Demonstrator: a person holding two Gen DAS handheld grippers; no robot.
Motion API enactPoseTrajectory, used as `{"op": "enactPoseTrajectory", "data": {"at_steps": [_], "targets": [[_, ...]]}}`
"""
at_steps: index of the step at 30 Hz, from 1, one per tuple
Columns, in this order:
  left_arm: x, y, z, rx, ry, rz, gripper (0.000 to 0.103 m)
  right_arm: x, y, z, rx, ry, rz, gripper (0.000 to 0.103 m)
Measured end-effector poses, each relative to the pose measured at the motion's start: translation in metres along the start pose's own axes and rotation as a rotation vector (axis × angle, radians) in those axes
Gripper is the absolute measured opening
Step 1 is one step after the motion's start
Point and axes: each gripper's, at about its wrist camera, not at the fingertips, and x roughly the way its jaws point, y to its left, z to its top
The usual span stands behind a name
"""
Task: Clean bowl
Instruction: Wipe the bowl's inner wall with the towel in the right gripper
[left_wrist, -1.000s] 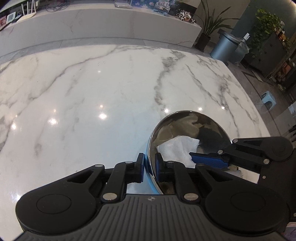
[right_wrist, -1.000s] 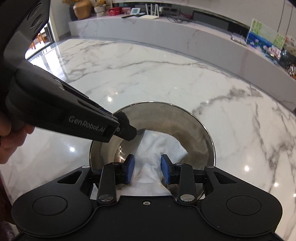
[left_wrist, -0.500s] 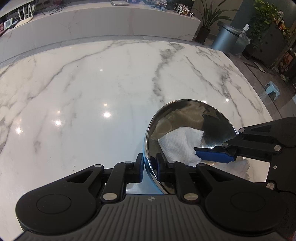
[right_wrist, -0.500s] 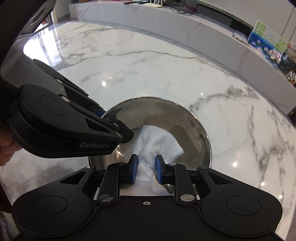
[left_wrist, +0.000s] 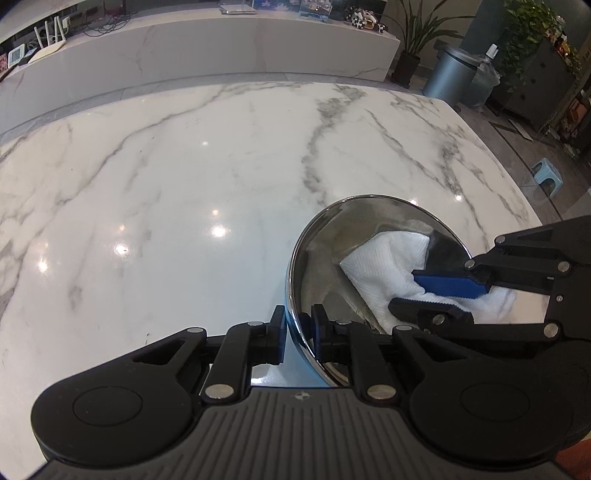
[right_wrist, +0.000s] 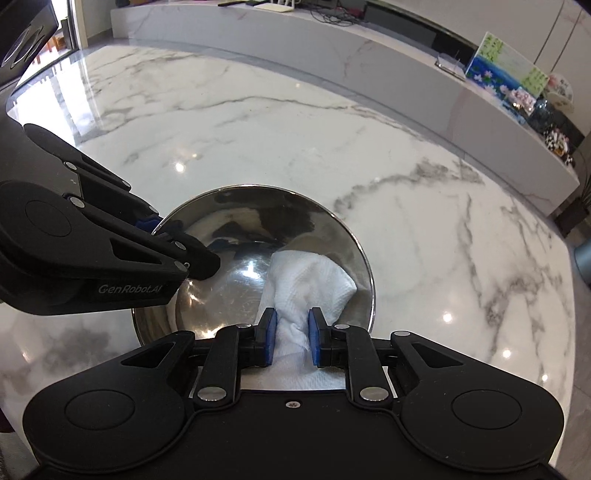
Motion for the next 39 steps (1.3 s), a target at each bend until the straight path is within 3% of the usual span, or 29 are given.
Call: {"op": "enactPoseTrajectory", "data": {"at_steps": [10, 19, 25, 39], "targets": [[0.001, -0.001, 0.001, -0.006, -0.001, 0.002, 0.012, -0.003, 0.009, 0.001, 0.012, -0.008, 0.160, 0.017], [0.000, 0.000, 0.001, 0.003, 0.001, 0.000, 0.012, -0.004, 0.019, 0.001, -0.046, -0.006, 0.078, 0.016], [0.000, -0.004, -0.002, 0.004, 0.001, 0.000, 0.012, -0.004, 0.005, -0.002, -0.020, -0.002, 0.006, 0.016], [-0.001, -0.002, -0.002, -0.007, 0.002, -0.009, 0.012, 0.005, 0.002, 0.005, 0.039, -0.027, 0.070, 0.017]]}}
